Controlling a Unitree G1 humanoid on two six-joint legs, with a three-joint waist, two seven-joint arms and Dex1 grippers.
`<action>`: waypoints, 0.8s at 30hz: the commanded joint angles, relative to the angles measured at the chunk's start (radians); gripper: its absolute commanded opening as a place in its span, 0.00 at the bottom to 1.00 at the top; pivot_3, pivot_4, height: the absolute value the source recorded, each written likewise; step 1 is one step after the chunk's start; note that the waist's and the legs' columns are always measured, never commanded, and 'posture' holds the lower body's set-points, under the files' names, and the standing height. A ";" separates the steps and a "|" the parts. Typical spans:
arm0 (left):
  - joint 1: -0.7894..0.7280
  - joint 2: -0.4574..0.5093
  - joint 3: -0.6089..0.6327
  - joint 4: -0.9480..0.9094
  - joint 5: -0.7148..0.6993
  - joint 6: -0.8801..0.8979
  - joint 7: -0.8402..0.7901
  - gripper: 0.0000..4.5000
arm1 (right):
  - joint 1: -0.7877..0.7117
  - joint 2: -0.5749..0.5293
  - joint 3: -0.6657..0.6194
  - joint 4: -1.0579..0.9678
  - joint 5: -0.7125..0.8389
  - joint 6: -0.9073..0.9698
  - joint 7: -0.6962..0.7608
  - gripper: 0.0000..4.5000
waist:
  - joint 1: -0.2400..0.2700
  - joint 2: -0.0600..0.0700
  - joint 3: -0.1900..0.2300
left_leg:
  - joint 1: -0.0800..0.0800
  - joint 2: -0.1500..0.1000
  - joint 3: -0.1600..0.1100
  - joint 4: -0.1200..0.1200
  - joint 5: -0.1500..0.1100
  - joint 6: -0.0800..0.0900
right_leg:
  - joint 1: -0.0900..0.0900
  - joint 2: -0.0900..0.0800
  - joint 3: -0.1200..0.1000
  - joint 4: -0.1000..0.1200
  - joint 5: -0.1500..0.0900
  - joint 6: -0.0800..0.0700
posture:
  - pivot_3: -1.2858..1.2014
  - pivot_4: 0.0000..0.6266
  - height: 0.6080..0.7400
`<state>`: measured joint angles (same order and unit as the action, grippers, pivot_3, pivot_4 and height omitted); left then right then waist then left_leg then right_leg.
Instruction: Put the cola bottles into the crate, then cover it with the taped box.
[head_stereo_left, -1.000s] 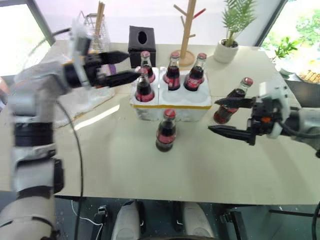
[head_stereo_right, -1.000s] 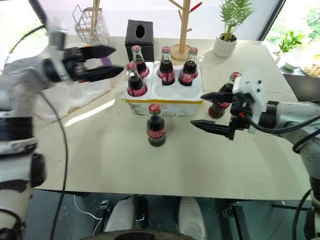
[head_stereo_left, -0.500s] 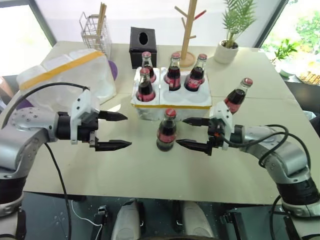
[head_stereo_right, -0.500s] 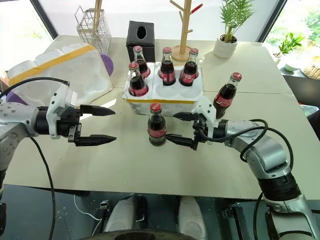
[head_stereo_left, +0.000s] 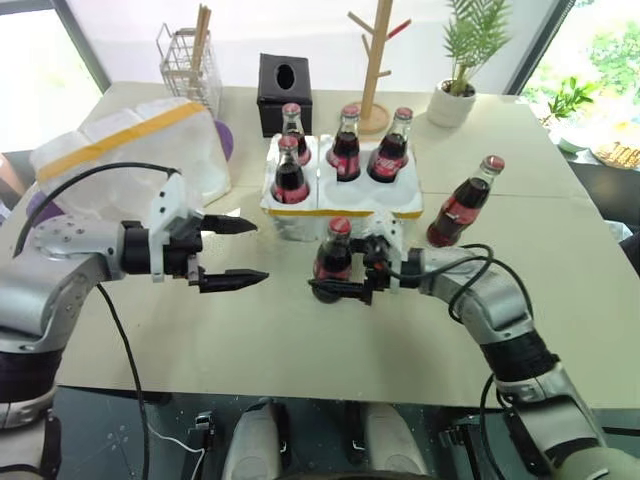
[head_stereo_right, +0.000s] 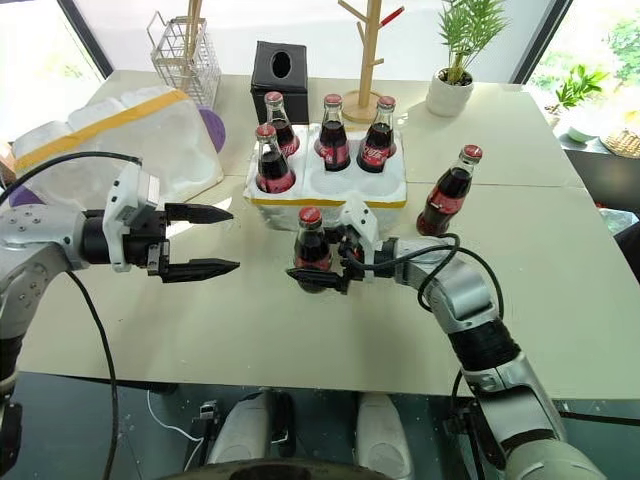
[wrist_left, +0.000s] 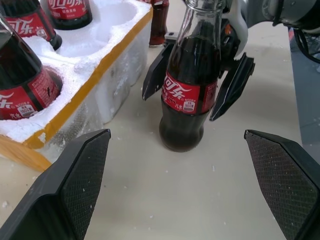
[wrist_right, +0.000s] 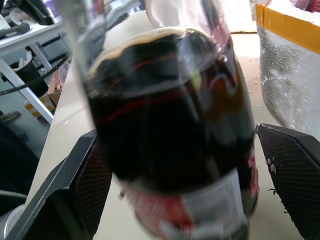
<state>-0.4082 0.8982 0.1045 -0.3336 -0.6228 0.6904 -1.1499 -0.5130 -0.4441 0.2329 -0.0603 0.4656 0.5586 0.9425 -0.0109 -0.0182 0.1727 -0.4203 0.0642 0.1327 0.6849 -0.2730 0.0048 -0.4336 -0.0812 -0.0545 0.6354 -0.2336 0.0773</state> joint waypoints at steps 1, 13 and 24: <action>-0.018 0.004 0.016 -0.017 -0.018 -0.005 0.010 1.00 | -0.017 -0.002 -0.044 -0.049 0.033 0.017 0.010 0.63 | 0.000 0.000 0.000 | 0.000 0.000 0.000 0.000 0.000 0.000 | 0.000 0.000 0.000 0.000 0.000 0.000 | 0.52 0.24 1.00; -0.104 -0.051 0.043 0.039 -0.062 0.012 0.094 1.00 | -0.392 -0.018 -0.237 0.082 0.112 0.088 -0.075 0.63 | -0.004 0.002 0.001 | -0.002 0.000 0.000 0.000 0.001 -0.001 | -0.005 0.000 0.000 0.005 0.001 -0.001 | 0.52 0.24 1.00; -0.105 -0.075 0.038 0.024 -0.052 -0.001 0.118 1.00 | -0.458 0.064 -0.126 0.394 -0.136 -0.147 -0.090 0.63 | -0.005 0.001 0.001 | -0.006 0.000 0.001 -0.001 0.004 -0.008 | -0.009 0.001 0.000 0.007 0.000 -0.002 | 0.52 0.24 1.00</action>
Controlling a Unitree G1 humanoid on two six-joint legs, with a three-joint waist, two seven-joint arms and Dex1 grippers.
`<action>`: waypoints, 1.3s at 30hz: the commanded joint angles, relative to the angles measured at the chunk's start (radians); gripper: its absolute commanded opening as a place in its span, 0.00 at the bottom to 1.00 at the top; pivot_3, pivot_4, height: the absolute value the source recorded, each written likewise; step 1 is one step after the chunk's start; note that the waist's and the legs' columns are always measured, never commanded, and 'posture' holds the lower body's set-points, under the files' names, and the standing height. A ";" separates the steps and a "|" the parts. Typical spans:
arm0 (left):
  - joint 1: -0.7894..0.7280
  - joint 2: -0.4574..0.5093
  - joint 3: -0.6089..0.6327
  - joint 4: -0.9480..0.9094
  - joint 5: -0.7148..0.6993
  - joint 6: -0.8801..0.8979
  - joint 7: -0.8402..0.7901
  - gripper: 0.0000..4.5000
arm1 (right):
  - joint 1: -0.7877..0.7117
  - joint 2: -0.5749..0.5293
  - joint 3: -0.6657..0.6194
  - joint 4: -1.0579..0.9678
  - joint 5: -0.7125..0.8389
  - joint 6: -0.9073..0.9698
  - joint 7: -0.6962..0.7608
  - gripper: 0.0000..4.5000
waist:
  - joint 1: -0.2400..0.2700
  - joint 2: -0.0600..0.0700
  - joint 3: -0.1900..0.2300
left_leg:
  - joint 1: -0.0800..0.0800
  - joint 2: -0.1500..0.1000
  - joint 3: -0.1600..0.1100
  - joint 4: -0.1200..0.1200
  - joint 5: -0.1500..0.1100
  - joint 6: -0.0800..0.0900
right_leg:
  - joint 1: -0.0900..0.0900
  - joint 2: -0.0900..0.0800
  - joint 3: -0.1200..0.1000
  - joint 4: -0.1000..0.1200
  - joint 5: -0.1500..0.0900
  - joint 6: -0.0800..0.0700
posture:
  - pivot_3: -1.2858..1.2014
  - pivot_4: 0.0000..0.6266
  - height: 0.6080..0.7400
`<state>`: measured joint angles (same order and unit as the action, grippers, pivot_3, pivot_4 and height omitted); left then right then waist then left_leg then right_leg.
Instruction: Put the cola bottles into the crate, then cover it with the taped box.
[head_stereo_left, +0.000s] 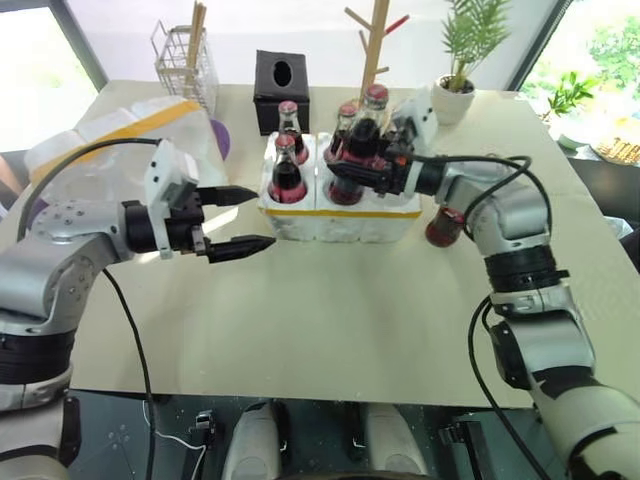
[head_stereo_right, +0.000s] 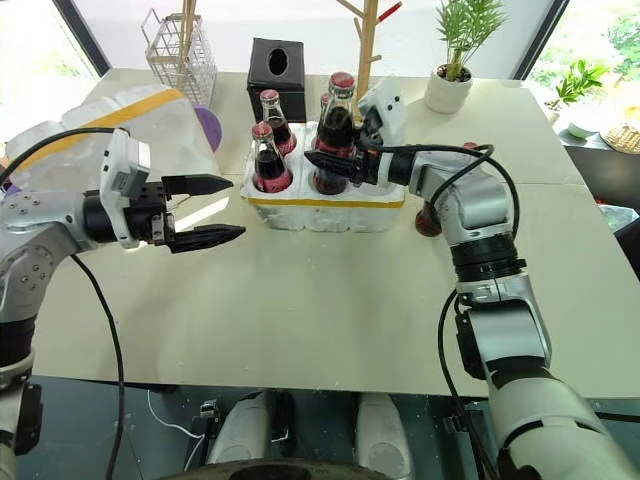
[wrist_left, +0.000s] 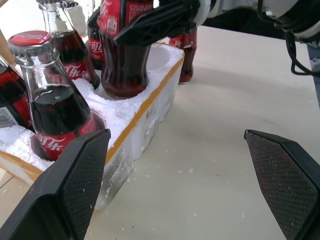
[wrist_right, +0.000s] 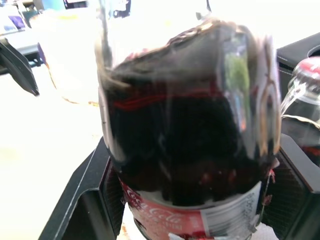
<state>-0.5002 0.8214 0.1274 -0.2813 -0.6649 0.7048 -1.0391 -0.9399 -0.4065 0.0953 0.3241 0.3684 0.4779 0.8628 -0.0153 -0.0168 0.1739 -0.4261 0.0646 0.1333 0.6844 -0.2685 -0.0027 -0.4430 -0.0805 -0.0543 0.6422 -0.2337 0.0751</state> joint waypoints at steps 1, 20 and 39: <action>-0.010 0.002 0.016 -0.032 -0.010 -0.015 0.009 1.00 | -0.028 0.037 0.019 0.032 -0.060 -0.082 -0.023 0.63 | -0.003 0.000 0.000 | 0.000 0.000 0.000 0.000 0.000 0.000 | 0.000 0.000 0.000 0.001 0.000 0.000 | 0.52 0.24 1.00; -0.084 -0.077 -0.054 -0.014 -0.007 -0.019 0.010 1.00 | 0.161 -0.044 -0.129 -0.435 0.067 0.281 -0.084 0.99 | 0.006 0.000 0.000 | 0.000 0.000 -0.001 0.000 0.001 -0.003 | 0.000 -0.001 0.000 0.003 0.000 -0.001 | 0.52 0.24 1.00; -0.245 -0.203 -0.200 0.128 0.051 -0.095 -0.108 1.00 | 0.718 -0.240 -0.615 -0.895 0.313 0.635 -0.444 0.99 | -0.002 -0.001 -0.001 | 0.003 -0.001 -0.003 0.000 -0.001 0.002 | 0.002 0.000 0.000 0.003 -0.002 -0.002 | 0.52 0.24 1.00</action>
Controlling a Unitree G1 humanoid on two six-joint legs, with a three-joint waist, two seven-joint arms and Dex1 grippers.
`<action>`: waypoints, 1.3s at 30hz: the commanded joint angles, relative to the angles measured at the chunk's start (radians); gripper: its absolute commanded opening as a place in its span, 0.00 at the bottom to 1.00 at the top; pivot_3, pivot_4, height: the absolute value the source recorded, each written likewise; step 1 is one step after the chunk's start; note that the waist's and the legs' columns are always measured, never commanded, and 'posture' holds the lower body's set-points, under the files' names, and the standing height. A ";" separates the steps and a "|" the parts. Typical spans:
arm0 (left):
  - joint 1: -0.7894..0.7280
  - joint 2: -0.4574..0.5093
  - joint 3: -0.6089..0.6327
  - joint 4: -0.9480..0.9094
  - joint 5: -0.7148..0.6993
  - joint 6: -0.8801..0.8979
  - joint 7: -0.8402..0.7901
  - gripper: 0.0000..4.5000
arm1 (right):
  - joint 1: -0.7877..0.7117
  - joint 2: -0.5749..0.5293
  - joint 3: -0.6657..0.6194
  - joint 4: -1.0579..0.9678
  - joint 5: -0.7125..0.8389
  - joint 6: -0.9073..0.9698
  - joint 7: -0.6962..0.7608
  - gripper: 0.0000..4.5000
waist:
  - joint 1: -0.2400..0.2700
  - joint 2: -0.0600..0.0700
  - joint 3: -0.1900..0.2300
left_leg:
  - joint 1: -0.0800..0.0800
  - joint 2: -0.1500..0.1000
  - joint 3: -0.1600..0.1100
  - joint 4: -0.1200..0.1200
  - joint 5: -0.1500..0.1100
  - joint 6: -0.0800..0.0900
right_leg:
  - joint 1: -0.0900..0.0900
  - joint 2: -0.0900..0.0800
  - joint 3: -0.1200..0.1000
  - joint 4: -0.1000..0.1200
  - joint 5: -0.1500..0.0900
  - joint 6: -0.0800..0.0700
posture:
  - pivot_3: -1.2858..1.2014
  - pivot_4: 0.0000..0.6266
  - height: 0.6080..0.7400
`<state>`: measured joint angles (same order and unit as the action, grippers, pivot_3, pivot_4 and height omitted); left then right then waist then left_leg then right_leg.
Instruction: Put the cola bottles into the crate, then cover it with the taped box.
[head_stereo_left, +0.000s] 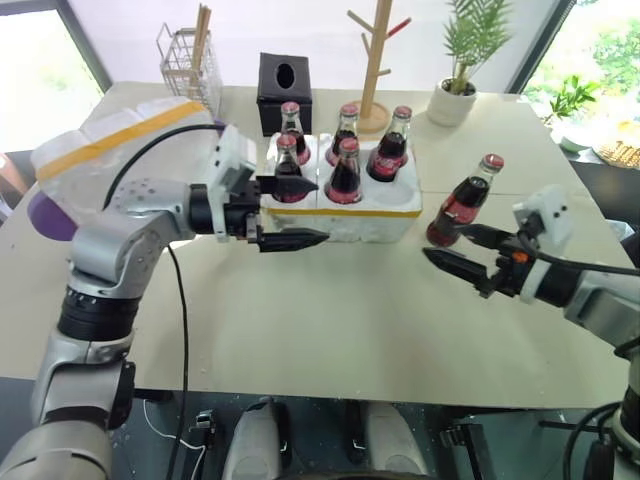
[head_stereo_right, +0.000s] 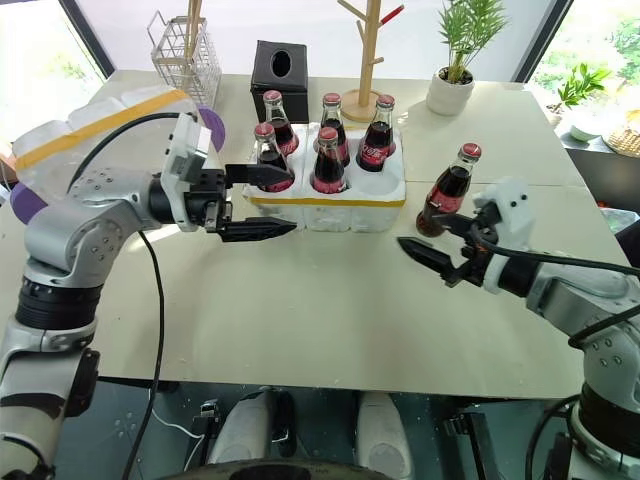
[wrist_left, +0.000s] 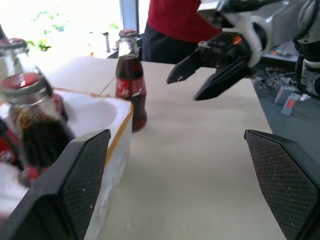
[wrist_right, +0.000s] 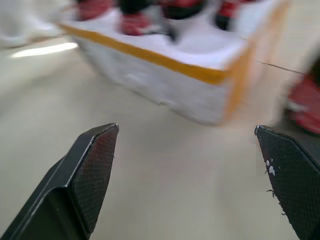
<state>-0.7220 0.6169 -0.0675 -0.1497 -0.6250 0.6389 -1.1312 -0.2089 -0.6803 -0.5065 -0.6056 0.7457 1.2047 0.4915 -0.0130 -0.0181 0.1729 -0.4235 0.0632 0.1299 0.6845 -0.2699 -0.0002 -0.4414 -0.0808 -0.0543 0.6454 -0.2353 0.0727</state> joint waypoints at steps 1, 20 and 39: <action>-0.023 0.002 -0.006 -0.002 0.017 -0.033 -0.021 1.00 | -0.020 0.050 -0.003 0.057 -0.085 -0.120 -0.097 0.99 | -0.004 0.000 0.000 | 0.000 0.000 0.000 0.000 0.000 0.000 | 0.000 0.001 0.000 0.000 0.000 0.000 | 0.52 0.24 1.00; -0.028 0.022 0.016 -0.015 0.025 -0.028 -0.007 1.00 | -0.274 0.215 0.228 0.615 -0.349 -0.544 -0.199 0.99 | -0.002 0.000 0.000 | 0.000 0.000 -0.001 -0.001 0.000 0.000 | 0.000 0.002 0.000 0.001 0.000 0.000 | 0.52 0.24 1.00; 0.012 0.048 0.060 -0.045 0.022 -0.028 0.053 1.00 | -0.542 0.231 0.308 0.508 -0.217 -0.520 -0.032 0.63 | 0.003 0.007 0.004 | -0.002 0.001 0.000 -0.001 0.002 -0.002 | -0.002 0.002 0.000 0.001 0.000 0.000 | 0.52 0.24 1.00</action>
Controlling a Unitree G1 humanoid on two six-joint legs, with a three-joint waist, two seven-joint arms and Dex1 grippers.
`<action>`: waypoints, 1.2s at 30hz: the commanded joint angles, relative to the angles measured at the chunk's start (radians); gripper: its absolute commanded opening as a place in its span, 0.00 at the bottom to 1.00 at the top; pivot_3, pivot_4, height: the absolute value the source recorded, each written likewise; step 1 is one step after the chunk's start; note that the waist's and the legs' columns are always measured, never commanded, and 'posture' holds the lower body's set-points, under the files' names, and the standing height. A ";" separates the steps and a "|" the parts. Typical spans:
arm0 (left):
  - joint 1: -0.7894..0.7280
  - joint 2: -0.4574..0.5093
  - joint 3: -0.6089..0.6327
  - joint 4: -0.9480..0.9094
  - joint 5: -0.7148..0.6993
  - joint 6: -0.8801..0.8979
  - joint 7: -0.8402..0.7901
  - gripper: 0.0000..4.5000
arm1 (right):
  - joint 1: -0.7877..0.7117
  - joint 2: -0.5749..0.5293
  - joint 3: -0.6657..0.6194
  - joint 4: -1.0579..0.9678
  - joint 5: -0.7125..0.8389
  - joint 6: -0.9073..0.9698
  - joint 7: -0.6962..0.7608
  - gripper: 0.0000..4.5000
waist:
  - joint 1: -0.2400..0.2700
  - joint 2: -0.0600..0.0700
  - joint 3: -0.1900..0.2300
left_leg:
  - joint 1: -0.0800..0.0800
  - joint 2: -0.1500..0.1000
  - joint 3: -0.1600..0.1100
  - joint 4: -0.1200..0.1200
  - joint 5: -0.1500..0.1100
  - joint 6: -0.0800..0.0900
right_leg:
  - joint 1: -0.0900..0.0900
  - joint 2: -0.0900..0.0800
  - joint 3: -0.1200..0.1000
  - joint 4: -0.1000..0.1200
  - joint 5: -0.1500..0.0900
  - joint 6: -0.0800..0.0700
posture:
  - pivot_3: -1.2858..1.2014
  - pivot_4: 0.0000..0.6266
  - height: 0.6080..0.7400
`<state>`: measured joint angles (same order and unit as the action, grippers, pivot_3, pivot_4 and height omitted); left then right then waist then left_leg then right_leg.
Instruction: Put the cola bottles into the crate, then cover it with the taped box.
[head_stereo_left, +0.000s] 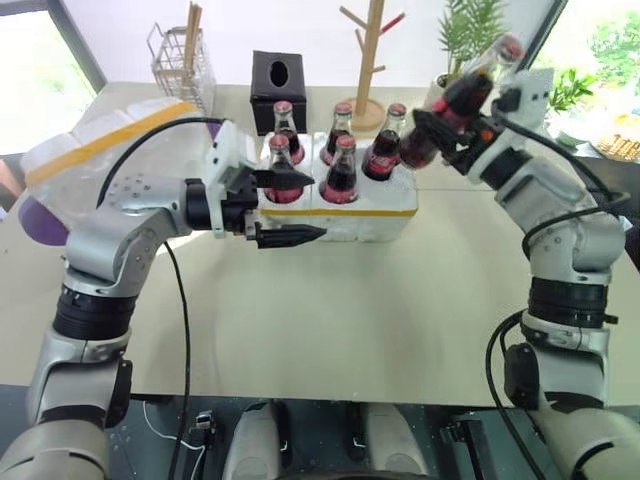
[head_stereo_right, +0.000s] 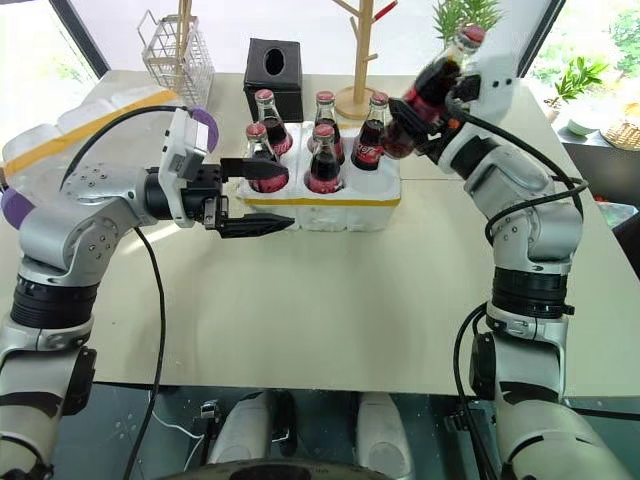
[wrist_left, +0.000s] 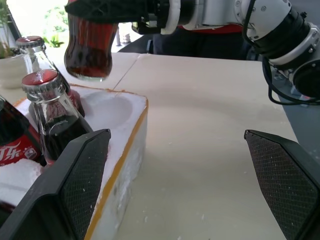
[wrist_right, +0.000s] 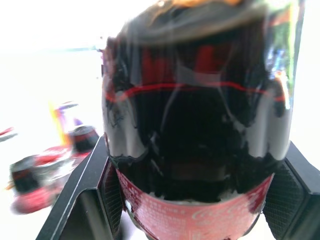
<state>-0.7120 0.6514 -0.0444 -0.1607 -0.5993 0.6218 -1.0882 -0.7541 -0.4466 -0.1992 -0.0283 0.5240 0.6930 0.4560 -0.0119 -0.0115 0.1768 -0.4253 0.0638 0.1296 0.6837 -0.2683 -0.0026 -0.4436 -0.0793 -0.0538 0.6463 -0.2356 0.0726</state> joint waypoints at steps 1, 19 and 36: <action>0.007 0.016 0.041 -0.038 -0.006 -0.010 0.013 1.00 | 0.011 -0.004 0.006 -0.074 0.004 -0.006 0.002 0.63 | 0.002 0.000 0.000 | 0.000 -0.001 0.000 0.000 0.000 0.001 | 0.000 -0.001 0.000 0.000 0.000 0.000 | 0.52 0.24 1.00; 0.032 0.070 0.083 -0.044 0.001 -0.010 0.019 1.00 | -0.071 0.045 0.210 0.289 -0.218 -0.131 0.069 0.86 | -0.017 -0.001 0.000 | 0.002 0.000 0.000 0.000 0.000 0.001 | 0.000 0.000 0.000 0.001 0.000 0.000 | 0.52 0.24 1.00; 0.418 0.635 0.529 0.234 0.099 -0.092 -0.211 1.00 | -0.080 -0.411 -0.150 -0.165 0.353 0.356 0.453 0.98 | -0.008 0.000 0.001 | 0.002 0.002 0.001 -0.001 -0.002 0.003 | -0.001 -0.001 -0.001 -0.001 -0.003 -0.004 | 0.52 0.24 1.00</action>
<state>-0.2970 1.2501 0.4397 0.0048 -0.5515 0.6019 -1.2634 -0.8069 -0.8377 -0.3223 -0.1521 0.8151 1.0327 0.8722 -0.0198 -0.0119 0.1775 -0.4216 0.0656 0.1313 0.6823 -0.2706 0.0003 -0.4438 -0.0801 -0.0544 0.6459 -0.2393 0.0675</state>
